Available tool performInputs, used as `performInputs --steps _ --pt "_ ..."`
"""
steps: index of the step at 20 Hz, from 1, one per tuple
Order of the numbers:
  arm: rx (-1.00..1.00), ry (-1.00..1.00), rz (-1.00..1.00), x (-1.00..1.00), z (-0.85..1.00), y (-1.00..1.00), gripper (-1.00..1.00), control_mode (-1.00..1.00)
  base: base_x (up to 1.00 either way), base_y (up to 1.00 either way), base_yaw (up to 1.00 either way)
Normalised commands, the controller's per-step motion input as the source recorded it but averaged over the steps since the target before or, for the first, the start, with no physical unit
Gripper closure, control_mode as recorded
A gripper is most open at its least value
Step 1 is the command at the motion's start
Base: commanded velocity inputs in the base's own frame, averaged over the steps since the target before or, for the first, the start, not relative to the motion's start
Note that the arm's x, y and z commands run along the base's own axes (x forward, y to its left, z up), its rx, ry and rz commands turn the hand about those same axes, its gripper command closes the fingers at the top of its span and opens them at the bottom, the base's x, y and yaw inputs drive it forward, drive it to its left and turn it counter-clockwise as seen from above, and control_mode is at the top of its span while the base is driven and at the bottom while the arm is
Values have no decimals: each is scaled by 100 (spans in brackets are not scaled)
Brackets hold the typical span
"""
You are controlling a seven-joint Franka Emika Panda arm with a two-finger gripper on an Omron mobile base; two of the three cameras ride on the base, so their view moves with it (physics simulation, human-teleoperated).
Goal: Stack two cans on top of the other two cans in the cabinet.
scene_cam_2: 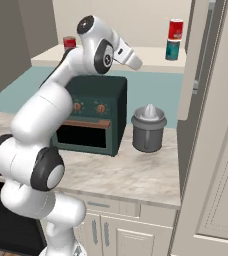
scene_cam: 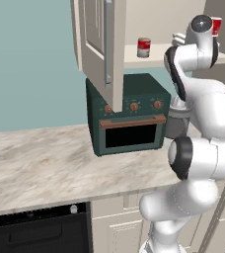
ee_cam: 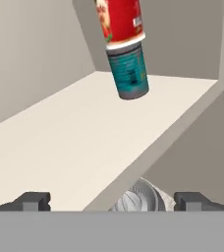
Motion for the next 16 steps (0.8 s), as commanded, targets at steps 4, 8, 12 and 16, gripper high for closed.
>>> performInputs --steps 4,8,12,16 --pt "0 0 29 0 20 33 -100 -100 0 0 0" --pt "0 0 30 0 13 41 -100 -100 0 0 0" --pt "0 -4 35 0 0 36 -100 -100 0 0 0" --pt "0 -15 34 0 0 22 -100 -100 0 0 0"
